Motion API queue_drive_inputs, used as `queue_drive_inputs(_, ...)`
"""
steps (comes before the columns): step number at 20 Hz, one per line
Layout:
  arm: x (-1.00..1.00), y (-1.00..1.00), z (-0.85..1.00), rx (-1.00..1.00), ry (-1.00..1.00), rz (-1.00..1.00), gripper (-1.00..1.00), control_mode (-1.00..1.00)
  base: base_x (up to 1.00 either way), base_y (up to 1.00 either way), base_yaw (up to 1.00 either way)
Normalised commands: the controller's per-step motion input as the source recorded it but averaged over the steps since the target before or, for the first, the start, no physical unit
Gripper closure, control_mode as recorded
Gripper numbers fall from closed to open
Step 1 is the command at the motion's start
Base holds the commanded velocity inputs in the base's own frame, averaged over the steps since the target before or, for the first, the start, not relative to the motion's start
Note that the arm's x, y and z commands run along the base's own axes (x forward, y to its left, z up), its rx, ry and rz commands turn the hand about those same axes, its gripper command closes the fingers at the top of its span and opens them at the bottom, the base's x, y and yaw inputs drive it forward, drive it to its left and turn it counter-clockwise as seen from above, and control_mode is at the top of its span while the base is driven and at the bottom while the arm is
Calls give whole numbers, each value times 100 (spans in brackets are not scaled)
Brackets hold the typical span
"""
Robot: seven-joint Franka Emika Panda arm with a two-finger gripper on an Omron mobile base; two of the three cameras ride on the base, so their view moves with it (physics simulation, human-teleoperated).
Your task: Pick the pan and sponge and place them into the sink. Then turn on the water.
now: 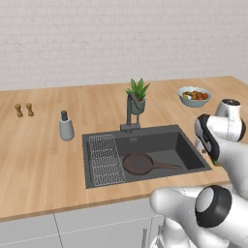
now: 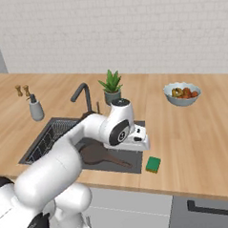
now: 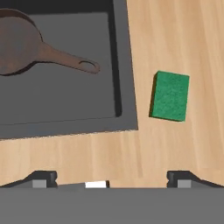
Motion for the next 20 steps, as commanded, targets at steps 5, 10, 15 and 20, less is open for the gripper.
queue_drive_inputs(5, 0, -62, 0, 0, 0, -4, -100, -100, 0, 0, 0)
queue_drive_inputs(10, 8, -44, -19, 2, 0, 0, -100, -100, 0, 0, 0)
queue_drive_inputs(15, 16, -11, -34, 0, 0, 0, -100, -100, 0, 0, 0)
queue_drive_inputs(20, 29, -14, -43, 0, 0, 0, -100, -100, 0, 0, 0)
